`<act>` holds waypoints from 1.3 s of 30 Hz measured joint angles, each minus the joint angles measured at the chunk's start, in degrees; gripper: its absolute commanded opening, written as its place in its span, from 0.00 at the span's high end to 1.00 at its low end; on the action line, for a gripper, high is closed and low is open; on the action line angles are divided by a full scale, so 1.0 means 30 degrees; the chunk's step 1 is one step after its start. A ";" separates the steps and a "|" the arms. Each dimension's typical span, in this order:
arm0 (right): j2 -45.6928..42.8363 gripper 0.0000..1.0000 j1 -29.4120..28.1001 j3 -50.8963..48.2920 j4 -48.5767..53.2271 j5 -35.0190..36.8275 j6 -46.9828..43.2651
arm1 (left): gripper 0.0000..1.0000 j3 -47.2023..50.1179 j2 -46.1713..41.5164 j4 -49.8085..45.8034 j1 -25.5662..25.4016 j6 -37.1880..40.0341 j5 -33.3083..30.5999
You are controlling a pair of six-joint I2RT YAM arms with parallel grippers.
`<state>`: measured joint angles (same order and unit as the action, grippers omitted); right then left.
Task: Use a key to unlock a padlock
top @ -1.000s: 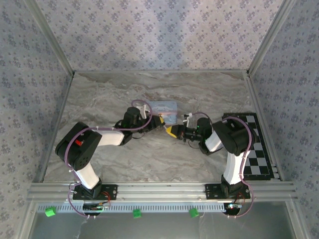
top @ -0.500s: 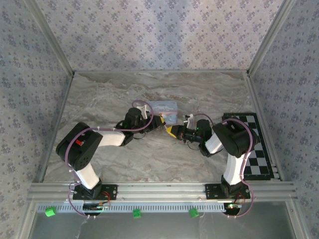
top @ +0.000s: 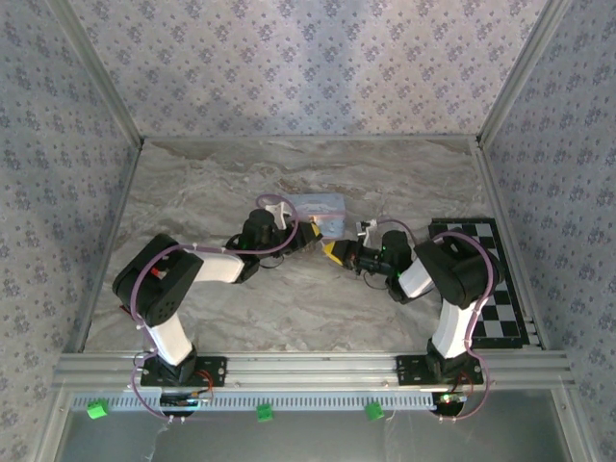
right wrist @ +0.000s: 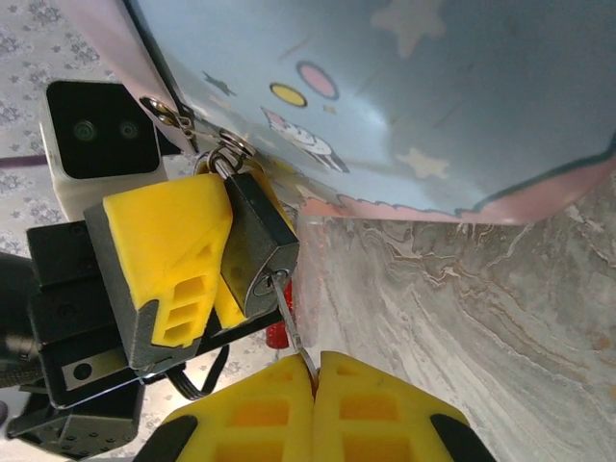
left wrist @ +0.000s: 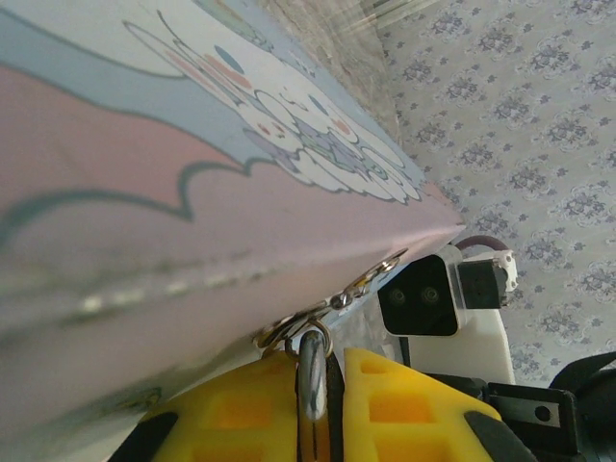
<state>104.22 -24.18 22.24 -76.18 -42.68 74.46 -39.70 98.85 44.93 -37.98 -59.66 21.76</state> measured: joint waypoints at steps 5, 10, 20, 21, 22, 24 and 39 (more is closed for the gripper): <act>0.0007 1.00 0.0262 0.0240 0.0226 -0.0736 0.0415 | 1.00 0.0000 0.0000 0.0117 -0.0029 0.0000 -0.0015; 0.0007 1.00 0.0342 0.0328 0.0342 -0.1107 0.0605 | 1.00 0.0000 0.0000 0.0102 -0.0066 0.0007 -0.0051; 0.0007 1.00 0.0685 0.0605 0.0423 -0.1647 0.0758 | 1.00 -0.0328 0.0036 0.0022 -0.0102 0.0000 -0.0189; 0.0007 1.00 0.0736 0.0605 0.0423 -0.1676 0.0758 | 1.00 -0.0350 0.0058 0.0015 -0.0109 0.0000 -0.0189; 0.0007 1.00 0.0787 0.0605 0.0423 -0.1727 0.0758 | 1.00 -0.0379 0.0087 0.0015 -0.0131 0.0000 -0.0197; 0.0007 1.00 0.0852 0.0605 0.0423 -0.1741 0.0743 | 1.00 -0.0437 0.0095 -0.0036 -0.0138 0.0000 -0.0189; 0.0685 1.00 0.0736 0.0794 0.0379 -0.1880 -0.0495 | 1.00 -0.0619 0.0583 -0.0146 -0.0138 0.0073 -0.0131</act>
<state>106.28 -21.98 24.62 -75.05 -48.31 72.97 -41.56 100.60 44.49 -38.39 -59.44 21.37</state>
